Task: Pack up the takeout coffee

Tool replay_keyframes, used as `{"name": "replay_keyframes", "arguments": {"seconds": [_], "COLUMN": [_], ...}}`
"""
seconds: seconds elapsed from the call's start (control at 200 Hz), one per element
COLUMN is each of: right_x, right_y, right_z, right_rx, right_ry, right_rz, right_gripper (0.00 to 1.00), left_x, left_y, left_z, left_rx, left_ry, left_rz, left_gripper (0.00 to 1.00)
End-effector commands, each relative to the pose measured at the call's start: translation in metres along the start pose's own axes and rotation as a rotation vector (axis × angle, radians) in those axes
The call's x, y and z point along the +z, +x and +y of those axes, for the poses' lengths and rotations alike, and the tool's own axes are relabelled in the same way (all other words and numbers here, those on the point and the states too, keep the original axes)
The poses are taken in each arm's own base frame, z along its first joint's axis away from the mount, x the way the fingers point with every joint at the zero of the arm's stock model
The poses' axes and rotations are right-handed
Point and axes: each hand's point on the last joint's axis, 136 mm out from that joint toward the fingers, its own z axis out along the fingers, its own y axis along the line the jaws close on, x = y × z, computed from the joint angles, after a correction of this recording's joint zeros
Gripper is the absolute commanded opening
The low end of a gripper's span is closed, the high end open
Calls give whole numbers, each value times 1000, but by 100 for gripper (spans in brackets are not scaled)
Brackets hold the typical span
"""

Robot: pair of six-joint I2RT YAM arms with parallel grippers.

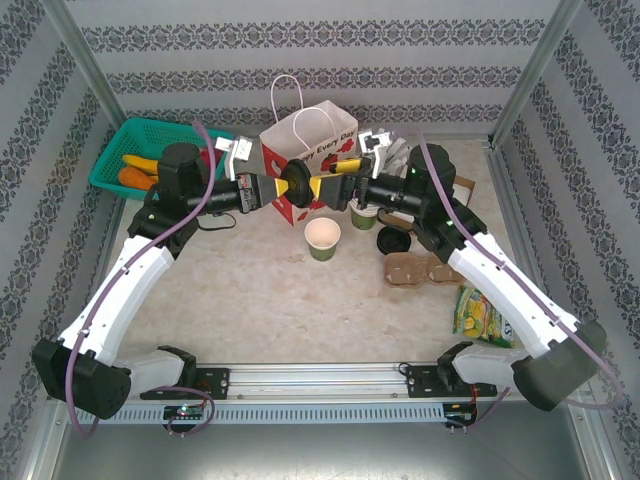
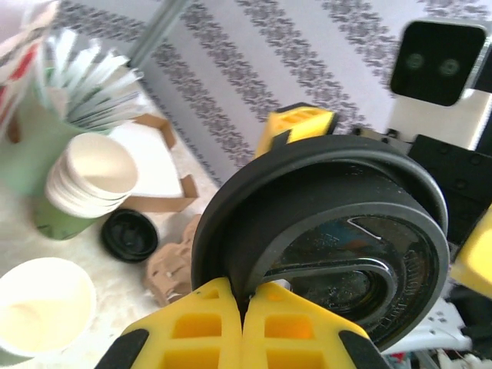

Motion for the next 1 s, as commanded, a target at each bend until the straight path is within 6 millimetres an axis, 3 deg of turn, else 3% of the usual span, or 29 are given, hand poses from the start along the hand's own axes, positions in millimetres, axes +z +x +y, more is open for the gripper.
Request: {"name": "replay_keyframes", "arguments": {"seconds": [0.0,0.255,0.435,0.61,0.769,0.994], "right_x": [-16,-35,-45,-45,-51,-48], "right_y": [0,52,97,125,142,149], "right_z": [-43,-115,-144,-155,-166,-167], "right_rx": [14,214,297,492,594,606], "right_ry": [230,525,641,637,668,628], "right_rz": [-76,-131,-96,-95,-137,-101], "right_gripper": [98,98,98,98,98,98], "left_x": [-2,-4,5,22,31,64], "left_y": [13,50,71,95,103,112], "left_z": [21,65,90,111,131,133], "left_rx": [-21,-94,-141,-195,-256,-206], "left_ry": [-157,-410,-541,-656,-799,-869], "left_rz": [26,135,228,389,447,584], "left_gripper": [0,0,0,0,0,0]}}
